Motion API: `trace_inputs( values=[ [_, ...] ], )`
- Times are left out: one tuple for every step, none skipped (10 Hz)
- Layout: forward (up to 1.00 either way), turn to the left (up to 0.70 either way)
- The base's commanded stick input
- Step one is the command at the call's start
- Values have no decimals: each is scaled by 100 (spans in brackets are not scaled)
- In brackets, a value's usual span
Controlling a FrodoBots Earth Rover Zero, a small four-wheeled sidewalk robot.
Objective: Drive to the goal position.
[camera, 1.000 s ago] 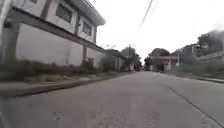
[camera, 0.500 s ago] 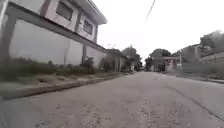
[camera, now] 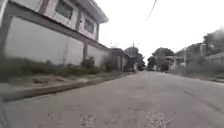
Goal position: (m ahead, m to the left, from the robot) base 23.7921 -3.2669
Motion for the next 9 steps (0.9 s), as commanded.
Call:
trace_inputs(
  values=[
    [70, 0],
    [70, 0],
    [70, 0],
    [70, 0],
    [70, 0],
    [70, 0],
    [70, 0],
    [70, -10],
    [70, -27]
  ],
)
